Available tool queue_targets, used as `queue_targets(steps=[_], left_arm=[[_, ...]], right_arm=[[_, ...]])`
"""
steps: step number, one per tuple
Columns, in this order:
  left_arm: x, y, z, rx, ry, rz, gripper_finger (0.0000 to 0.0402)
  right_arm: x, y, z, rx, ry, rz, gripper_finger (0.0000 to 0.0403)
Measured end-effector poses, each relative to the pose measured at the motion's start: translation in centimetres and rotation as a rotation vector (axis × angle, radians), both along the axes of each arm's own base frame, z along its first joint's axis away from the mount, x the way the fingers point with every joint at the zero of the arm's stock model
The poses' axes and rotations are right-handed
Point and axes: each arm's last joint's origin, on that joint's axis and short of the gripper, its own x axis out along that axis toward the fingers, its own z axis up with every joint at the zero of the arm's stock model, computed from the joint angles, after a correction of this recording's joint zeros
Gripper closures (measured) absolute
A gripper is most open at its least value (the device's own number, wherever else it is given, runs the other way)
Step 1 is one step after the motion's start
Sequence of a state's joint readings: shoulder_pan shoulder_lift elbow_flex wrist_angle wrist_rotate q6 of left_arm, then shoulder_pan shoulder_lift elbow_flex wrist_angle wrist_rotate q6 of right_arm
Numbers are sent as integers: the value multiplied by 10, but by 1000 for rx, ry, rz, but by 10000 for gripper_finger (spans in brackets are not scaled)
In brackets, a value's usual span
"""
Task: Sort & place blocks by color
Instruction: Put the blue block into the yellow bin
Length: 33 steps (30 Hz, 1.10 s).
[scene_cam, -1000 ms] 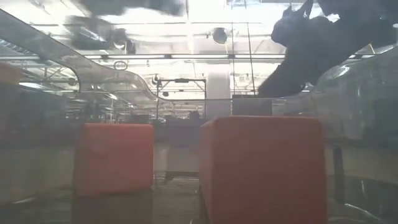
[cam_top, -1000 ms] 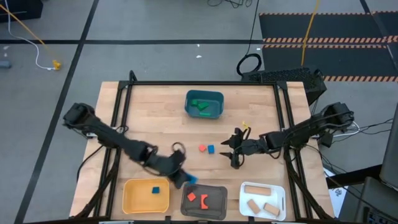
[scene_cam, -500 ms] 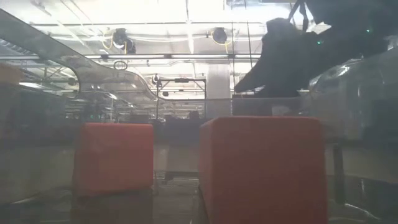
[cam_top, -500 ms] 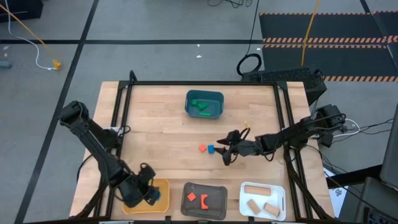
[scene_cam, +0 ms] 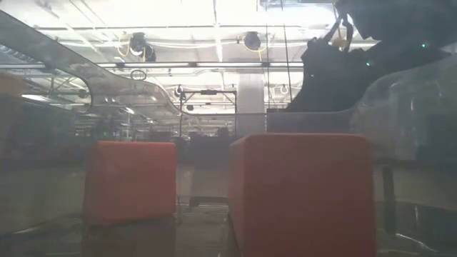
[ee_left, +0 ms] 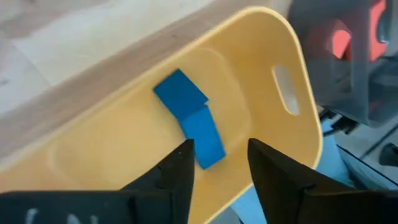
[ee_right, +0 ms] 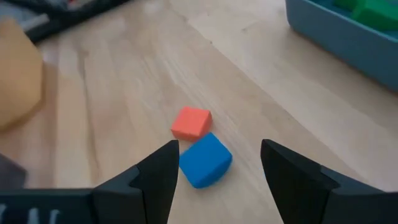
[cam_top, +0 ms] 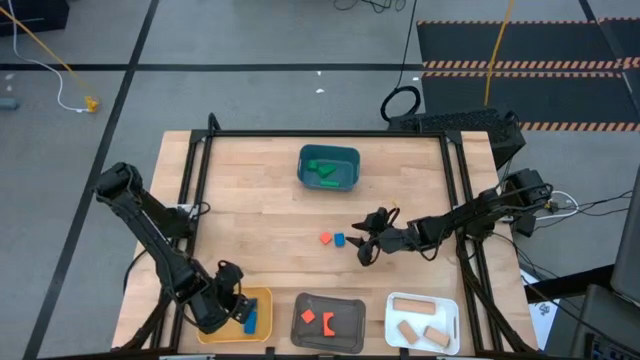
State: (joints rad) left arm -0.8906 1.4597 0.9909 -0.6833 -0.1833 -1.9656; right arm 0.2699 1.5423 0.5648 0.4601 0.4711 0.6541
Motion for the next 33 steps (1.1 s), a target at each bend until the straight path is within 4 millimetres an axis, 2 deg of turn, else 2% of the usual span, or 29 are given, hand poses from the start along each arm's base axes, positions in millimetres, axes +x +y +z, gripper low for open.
queue_targets(steps=[4,10,16,20,23,26,28,33], left_arm=[[2,5,-1,34,12,-13,223],[18,17,0,40,-16,7,198],[36,21,5,7,-120,-82,193],[43,21,8,-8,-170,-131,192],[48,28,8,21,-188,-120,192],[55,36,9,57,-206,-97,192],[60,43,9,77,-213,-92,192],[74,65,9,160,-232,-162,192]], right_arm=[[-1,-1,-2,-122,62,73,186],[-1,0,-2,-308,121,222,186],[0,1,-1,-333,113,275,183],[0,0,-1,-332,109,265,166],[1,-6,-1,-222,80,173,154],[2,-12,-1,66,11,-30,150],[2,-14,-2,194,-15,-111,150],[3,-7,2,272,-100,-157,150]])
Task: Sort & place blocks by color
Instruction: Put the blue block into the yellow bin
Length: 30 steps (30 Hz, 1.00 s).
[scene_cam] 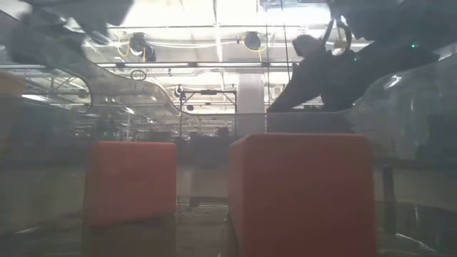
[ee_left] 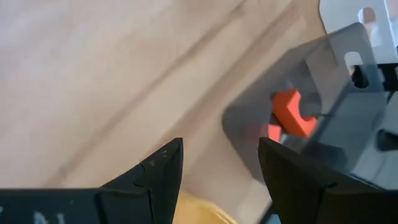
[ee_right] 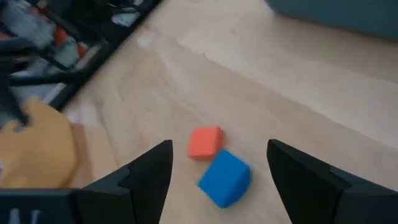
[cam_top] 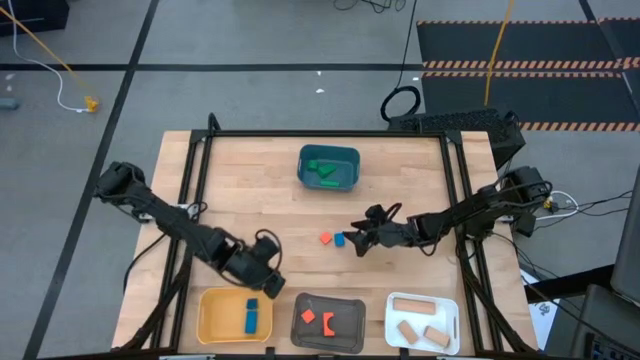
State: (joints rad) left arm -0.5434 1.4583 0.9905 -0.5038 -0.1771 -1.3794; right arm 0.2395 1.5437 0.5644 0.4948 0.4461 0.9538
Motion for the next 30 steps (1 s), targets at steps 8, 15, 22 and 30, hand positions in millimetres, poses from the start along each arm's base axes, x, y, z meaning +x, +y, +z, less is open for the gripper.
queue_targets(steps=[8,15,22,30], left_arm=[[18,36,0,110,-10,-165,192],[23,50,0,136,-13,-218,192],[24,52,0,157,-17,-247,192],[23,51,0,161,-18,-282,192]], right_arm=[[6,8,-11,57,-18,-55,149],[32,22,-18,43,32,-42,149],[48,29,-24,-16,214,-45,149],[50,29,-24,-81,227,-99,149]])
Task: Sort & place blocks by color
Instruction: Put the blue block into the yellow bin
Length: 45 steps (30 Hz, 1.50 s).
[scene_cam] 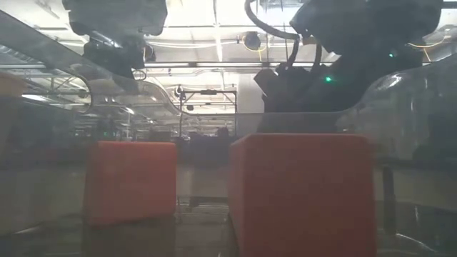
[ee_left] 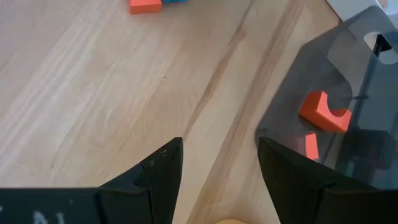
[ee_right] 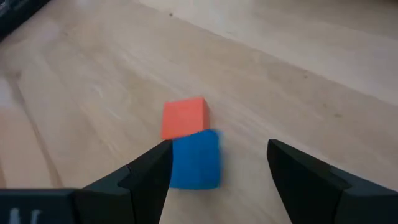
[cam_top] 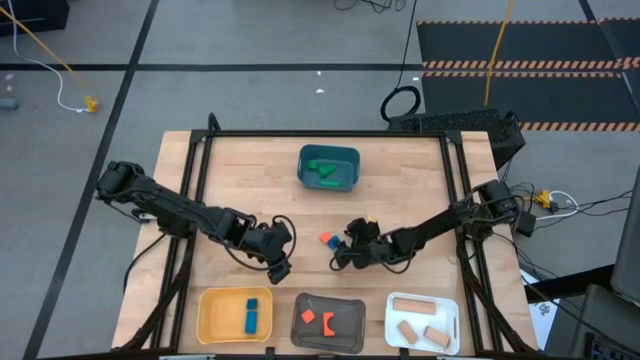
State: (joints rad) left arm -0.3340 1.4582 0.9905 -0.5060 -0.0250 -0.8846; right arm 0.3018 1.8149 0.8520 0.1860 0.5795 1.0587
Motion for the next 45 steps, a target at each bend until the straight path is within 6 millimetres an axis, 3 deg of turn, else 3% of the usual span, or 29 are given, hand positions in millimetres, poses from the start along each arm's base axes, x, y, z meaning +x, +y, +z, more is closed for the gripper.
queue_targets(steps=[18,28,37,45], left_arm=[[-3,-2,-2,18,27,-27,192],[-4,-4,-1,1,29,-6,192],[-3,-4,-1,-15,19,35,192],[-2,-3,-1,-30,18,108,192]], right_arm=[[1,11,3,-452,183,461,149],[2,13,2,-761,315,881,149],[5,6,4,-912,364,979,149],[11,-17,3,-863,367,991,150]])
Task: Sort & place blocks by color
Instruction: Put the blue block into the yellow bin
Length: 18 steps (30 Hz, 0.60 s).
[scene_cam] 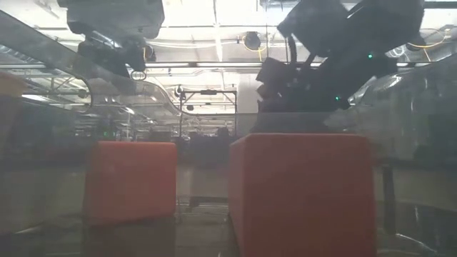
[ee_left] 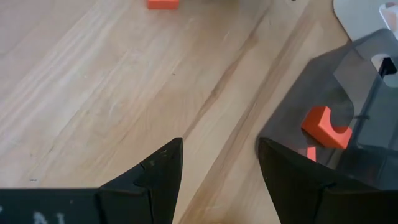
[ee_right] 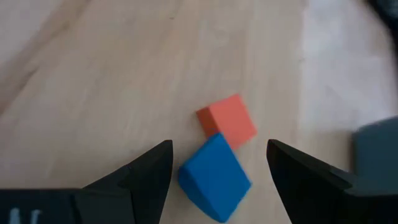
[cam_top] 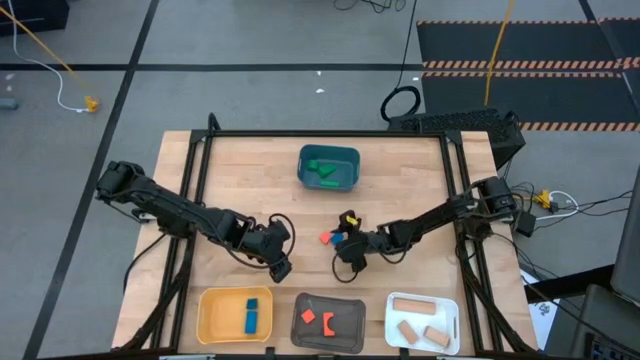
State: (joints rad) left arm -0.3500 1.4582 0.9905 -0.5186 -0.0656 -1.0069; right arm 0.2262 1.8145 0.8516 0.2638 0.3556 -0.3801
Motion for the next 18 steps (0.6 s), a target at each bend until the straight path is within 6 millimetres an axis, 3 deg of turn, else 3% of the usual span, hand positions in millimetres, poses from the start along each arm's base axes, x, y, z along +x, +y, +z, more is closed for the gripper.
queue_targets(steps=[13,18], left_arm=[[0,1,0,-2,-5,71,192],[0,1,0,-7,-4,84,192]], right_arm=[[3,-36,-4,206,72,47,151],[0,-44,-7,295,101,35,172]])
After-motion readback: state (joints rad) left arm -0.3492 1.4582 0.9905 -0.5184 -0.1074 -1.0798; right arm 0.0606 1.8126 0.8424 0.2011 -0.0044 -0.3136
